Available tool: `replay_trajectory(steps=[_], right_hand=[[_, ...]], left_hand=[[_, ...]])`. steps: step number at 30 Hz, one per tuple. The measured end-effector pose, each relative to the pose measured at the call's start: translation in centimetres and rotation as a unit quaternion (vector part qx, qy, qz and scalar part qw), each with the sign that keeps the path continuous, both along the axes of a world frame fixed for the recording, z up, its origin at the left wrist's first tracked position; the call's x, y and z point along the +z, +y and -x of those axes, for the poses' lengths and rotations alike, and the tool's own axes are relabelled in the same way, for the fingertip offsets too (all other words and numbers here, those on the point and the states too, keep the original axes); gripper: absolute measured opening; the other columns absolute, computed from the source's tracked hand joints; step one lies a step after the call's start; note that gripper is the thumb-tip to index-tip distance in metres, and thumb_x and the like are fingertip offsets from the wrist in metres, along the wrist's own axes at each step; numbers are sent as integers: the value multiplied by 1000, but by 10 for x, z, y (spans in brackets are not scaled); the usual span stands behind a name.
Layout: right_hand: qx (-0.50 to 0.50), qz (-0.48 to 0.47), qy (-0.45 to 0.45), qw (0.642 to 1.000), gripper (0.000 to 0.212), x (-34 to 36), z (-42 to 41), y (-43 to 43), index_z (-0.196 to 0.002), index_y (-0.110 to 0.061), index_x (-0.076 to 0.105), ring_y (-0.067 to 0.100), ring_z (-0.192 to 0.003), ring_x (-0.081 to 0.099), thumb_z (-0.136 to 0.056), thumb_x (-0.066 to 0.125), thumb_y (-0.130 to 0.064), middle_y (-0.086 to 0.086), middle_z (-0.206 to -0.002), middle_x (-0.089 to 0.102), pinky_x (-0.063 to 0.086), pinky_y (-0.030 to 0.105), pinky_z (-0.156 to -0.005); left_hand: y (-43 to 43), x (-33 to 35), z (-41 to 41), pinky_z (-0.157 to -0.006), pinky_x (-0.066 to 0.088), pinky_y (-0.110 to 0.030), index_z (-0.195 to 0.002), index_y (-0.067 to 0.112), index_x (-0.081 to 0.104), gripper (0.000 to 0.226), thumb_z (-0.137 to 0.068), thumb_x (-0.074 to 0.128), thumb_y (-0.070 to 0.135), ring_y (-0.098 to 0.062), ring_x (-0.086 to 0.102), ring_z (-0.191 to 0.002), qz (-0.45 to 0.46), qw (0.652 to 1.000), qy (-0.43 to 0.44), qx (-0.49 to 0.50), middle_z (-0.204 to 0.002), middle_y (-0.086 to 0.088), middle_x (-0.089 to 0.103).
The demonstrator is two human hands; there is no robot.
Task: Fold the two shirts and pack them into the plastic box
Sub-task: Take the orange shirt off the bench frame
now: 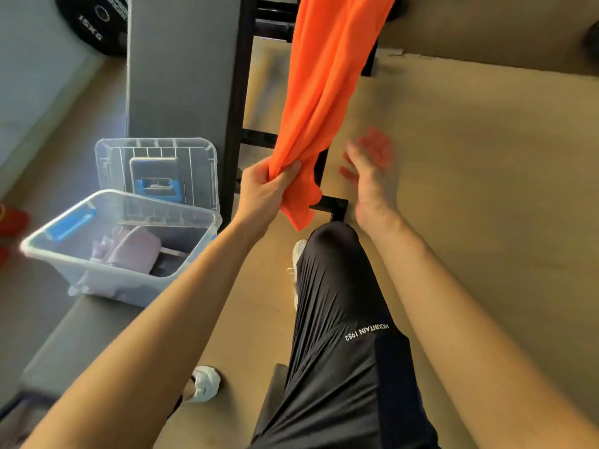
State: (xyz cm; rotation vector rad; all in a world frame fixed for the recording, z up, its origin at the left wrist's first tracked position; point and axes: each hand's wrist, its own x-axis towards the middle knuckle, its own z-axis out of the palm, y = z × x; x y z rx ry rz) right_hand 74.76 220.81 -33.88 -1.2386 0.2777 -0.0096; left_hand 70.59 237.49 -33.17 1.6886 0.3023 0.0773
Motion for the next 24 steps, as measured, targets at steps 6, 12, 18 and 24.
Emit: replay_trajectory(steps=[6,12,18,24], right_hand=[[52,-90,5,995,95,1,28,11,-154,-42,23,30,-128,59,-80,82,-36,4,-155,42,57,51,-95],[53,138,-24,989,31,-17,83,41,-110,-15,73,13,-98,69,-79,77,-10,2,-106,73,56,44,-95],[151,308,20,939,12,-29,132,50,-89,-30,75,14,-98,67,-89,73,-19,-10,-94,71,58,44,-93],[354,264,-30,897,42,-22,156,51,-122,-20,71,16,-106,67,-82,78,-12,3,-115,70,56,27,-89]], left_hand=[[22,-16,92,-60,51,-36,-82,23,72,10,-88,72,30,-13,61,-67,-37,999,21,25,-71,6,69],[41,-20,163,-63,53,-27,-91,14,74,6,-92,73,20,-5,60,-67,-76,996,20,45,-75,6,73],[84,-33,225,-65,58,-47,-85,10,71,27,-82,77,36,-15,60,-63,-137,976,64,156,-73,-15,70],[112,-35,282,-67,53,-33,-94,11,74,21,-89,76,31,-11,60,-68,-100,967,61,225,-80,-9,72]])
